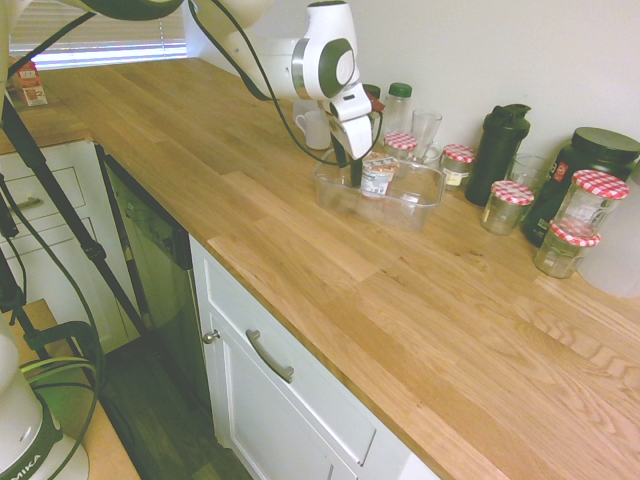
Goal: Put the cereal into the container
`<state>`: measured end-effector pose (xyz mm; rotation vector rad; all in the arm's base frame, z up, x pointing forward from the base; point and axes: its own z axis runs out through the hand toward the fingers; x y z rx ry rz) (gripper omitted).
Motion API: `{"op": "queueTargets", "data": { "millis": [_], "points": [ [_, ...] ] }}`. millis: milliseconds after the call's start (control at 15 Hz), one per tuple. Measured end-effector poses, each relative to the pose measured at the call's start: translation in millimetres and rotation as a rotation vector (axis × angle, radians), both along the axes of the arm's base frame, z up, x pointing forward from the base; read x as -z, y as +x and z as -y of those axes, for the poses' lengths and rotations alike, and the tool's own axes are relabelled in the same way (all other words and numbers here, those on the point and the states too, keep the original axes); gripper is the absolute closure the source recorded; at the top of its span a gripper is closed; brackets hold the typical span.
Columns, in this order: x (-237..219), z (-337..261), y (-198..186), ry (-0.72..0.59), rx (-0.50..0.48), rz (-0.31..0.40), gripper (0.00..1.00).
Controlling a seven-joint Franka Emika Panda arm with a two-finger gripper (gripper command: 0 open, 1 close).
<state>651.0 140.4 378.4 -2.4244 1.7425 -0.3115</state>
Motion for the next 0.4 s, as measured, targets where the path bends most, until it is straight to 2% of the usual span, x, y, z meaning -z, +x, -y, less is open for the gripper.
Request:
{"op": "queueTargets", "data": {
  "millis": [133,400],
  "points": [
    [-23,2,-16,0.019,0.002,0.018,0.0],
    [-69,-4,-63,-0.023,0.02,0.14,0.0]
  ]
}}
